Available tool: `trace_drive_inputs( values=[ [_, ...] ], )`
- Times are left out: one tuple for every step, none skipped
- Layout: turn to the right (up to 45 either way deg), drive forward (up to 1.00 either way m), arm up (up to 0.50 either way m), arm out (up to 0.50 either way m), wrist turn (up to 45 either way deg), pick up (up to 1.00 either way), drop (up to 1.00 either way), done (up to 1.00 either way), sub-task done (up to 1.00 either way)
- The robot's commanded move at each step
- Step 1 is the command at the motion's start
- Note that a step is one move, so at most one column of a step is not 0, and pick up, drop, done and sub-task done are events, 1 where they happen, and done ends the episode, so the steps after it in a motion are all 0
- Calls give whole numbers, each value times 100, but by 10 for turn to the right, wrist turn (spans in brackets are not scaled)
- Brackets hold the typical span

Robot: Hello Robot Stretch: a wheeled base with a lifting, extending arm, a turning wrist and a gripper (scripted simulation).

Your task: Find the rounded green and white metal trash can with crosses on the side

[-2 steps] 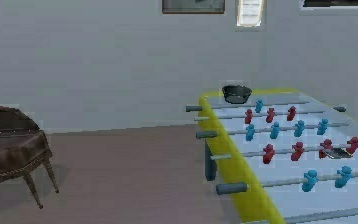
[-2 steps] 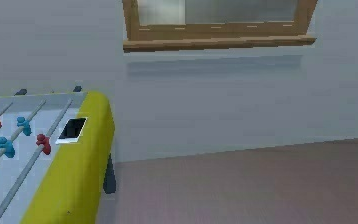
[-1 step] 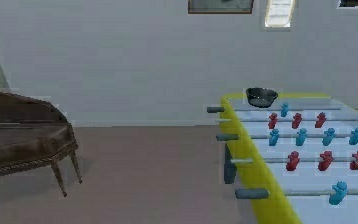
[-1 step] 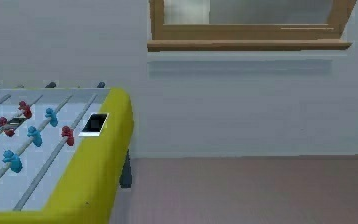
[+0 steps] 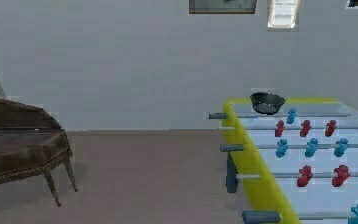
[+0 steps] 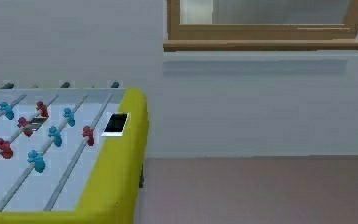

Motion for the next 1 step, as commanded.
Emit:
trace_drive_inputs(
  values=[
    [450, 0, 0, 0, 0, 0, 0, 0, 0]
  ],
)
